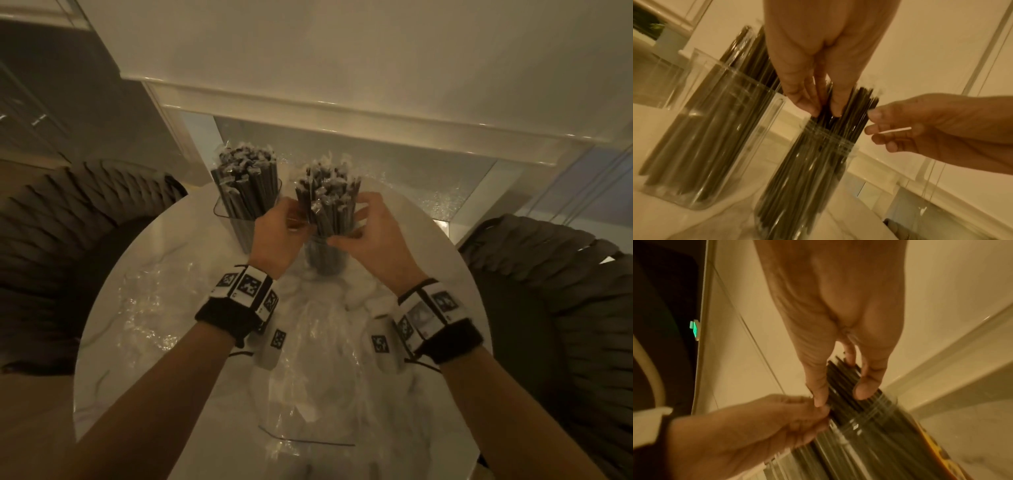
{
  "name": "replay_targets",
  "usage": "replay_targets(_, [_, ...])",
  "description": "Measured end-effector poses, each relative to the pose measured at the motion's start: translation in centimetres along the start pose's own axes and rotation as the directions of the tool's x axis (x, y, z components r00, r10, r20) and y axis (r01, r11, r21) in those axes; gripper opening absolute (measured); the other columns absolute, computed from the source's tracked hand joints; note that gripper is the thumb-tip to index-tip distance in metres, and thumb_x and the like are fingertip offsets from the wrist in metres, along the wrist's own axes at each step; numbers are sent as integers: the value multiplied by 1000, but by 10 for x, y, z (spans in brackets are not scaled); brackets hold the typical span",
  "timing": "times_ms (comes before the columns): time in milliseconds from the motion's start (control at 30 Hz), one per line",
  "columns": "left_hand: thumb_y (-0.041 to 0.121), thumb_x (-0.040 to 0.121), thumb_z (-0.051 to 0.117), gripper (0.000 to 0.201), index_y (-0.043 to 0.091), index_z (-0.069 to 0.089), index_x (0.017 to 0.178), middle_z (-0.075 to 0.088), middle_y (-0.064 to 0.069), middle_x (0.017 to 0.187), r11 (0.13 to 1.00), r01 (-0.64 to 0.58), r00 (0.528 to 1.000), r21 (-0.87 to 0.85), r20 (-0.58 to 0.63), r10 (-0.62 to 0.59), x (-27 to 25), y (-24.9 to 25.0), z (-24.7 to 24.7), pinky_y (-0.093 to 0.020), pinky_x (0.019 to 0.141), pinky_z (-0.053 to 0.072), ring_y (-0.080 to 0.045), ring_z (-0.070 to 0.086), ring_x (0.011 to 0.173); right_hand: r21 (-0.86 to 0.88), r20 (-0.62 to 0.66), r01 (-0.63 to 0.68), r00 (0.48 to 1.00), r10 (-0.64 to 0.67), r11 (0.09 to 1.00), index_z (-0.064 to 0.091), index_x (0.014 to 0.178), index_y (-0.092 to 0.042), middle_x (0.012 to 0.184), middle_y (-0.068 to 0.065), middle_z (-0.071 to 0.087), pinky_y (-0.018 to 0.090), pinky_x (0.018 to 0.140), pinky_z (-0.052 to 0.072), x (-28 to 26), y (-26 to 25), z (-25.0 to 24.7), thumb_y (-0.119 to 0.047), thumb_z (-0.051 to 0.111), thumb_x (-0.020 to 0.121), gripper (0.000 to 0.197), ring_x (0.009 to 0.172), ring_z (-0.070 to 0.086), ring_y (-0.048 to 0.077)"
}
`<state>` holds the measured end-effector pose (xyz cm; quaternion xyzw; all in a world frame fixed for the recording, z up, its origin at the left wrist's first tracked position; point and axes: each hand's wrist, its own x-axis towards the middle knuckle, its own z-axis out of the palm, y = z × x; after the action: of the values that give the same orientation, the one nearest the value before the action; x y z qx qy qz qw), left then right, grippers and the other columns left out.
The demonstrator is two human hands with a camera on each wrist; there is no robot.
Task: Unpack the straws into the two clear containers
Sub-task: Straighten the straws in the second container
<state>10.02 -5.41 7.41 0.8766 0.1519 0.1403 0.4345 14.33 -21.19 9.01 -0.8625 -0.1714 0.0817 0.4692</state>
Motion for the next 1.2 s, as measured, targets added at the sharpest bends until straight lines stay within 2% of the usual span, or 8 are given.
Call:
replay_targets(67, [13,82,71,31,5,62,110,67,-1,99,1000,-27,1000,2,12,27,2,6,6,-10,75,43,-13,63,89,-33,-10,-47,999,47,998,40,129,-6,121,16,52,30,85,47,8,-1,16,-24,82,67,77,105,55,26])
replay_targets(233, [13,90,61,24,5,66,112,72,-14,103,991,-93,996,97,-5,94,14,17,6,-7,75,35,-23,66,95,-162,-30,-24,999,19,987,57,112,0,102,13,63,18,68,40,35,-14,1,-9,54,91,24,95,60,26])
replay_targets(333, [13,90,61,23,7,67,111,72,-12,103,985,-142,990,102,34,139,19,20,0,-4,75,33,-18,65,92,-170,150,-65,985,91,983,59,104,0,91,13,61,32,68,47,57,-15,-16,-7,48,89,20,86,60,28])
replay_targets(467, [17,85,68,25,2,68,104,67,-20,103,980,-96,987,176,141,71,14,16,6,-11,70,30,-27,62,93,-219,318,-120,929,188,968,57,106,0,100,15,63,47,85,54,69,-5,-20,-3,47,80,29,94,62,33])
replay_targets(667, [12,73,79,42,17,48,101,58,-8,100,988,32,999,-151,-37,-39,-8,-8,-1,-18,68,51,-11,62,76,110,76,-141,988,133,984,47,122,-10,121,7,53,29,70,57,40,13,-29,4,61,80,47,92,63,23])
replay_targets(933, [22,60,88,99,15,32,143,42,1,127,999,36,988,-1,147,-35,19,-7,0,-13,75,48,-10,59,89,69,185,-87,980,73,994,24,145,-19,136,8,47,46,93,52,25,19,-15,-42,82,54,110,112,58,25])
replay_targets(1033, [25,55,90,101,15,36,140,36,-8,142,996,-50,966,69,255,31,43,7,1,-30,111,32,-22,35,132,77,200,-2,980,-13,997,46,131,-11,126,6,57,34,86,54,47,2,-22,-27,77,73,68,99,60,13])
replay_targets(1200, [8,58,88,81,12,41,124,60,9,112,961,-41,931,-272,338,135,67,26,3,-24,94,51,0,62,102,88,221,71,971,-89,994,63,100,-5,74,-1,62,12,51,46,80,-17,-36,-30,62,88,28,51,55,-2])
